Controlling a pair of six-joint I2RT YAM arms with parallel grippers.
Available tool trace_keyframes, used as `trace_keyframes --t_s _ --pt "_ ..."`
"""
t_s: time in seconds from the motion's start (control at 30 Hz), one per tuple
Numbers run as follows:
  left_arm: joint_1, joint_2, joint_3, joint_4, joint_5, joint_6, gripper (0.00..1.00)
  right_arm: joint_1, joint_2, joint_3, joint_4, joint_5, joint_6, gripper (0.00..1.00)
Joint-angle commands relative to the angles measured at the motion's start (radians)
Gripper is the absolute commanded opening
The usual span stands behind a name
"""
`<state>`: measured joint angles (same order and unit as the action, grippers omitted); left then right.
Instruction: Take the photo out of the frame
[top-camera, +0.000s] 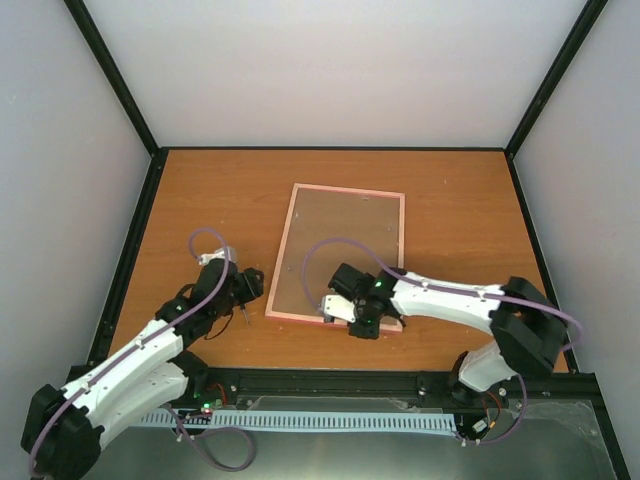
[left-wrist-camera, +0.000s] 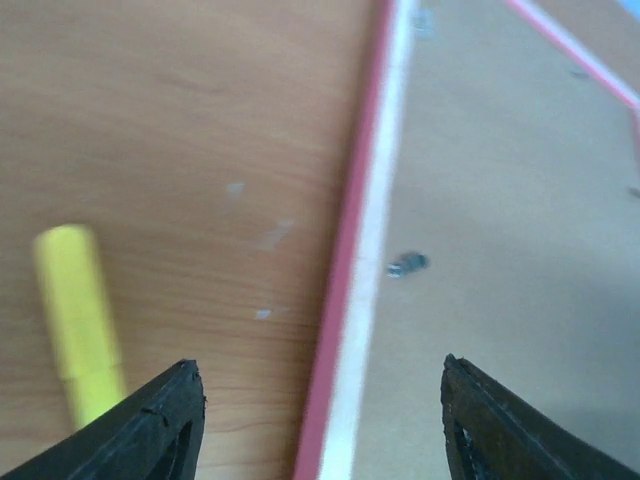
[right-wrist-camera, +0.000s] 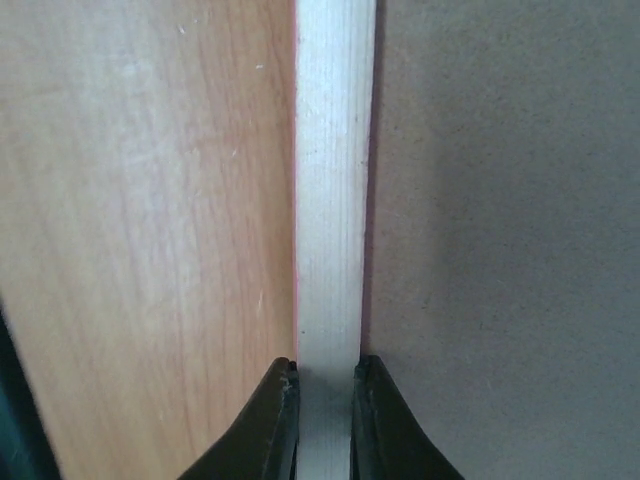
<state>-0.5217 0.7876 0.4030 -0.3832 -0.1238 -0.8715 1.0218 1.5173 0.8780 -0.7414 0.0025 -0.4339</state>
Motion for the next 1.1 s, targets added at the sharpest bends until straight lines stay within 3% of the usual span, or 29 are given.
trace_keyframes --t_s 0.0,0.17,0.33,0.5,0.63,0.87,1.07 --pt "-0.127 -0.039 0.053 0.172 -0.03 0.207 0.65 -0.076 -0.161 0.003 -0.118 -0.052 -0.103 0.03" --pt "-0.311 -0.009 0.066 0.292 -0.099 0.407 0.68 -0.213 -0.321 -0.02 -0.255 -0.15 -0.298 0.03" --pt "-0.477 0.021 0.091 0.363 -0.133 0.554 0.7 -0.282 -0.442 -0.021 -0.36 -0.132 -0.413 0.03" --pt "-0.646 0.087 0.186 0.299 -0.197 0.728 0.71 -0.313 -0.489 -0.01 -0.426 -0.137 -0.455 0.03" --pt "-0.81 0.17 0.235 0.247 -0.346 0.896 0.72 -0.316 -0.488 0.026 -0.458 -0.162 -0.445 0.03" --pt "-0.956 0.242 0.306 0.151 -0.399 1.079 0.7 -0.319 -0.474 0.111 -0.493 -0.208 -0.397 0.03" --pt "-0.96 0.294 0.316 0.172 -0.422 1.181 0.69 -0.319 -0.455 0.162 -0.522 -0.245 -0.368 0.03"
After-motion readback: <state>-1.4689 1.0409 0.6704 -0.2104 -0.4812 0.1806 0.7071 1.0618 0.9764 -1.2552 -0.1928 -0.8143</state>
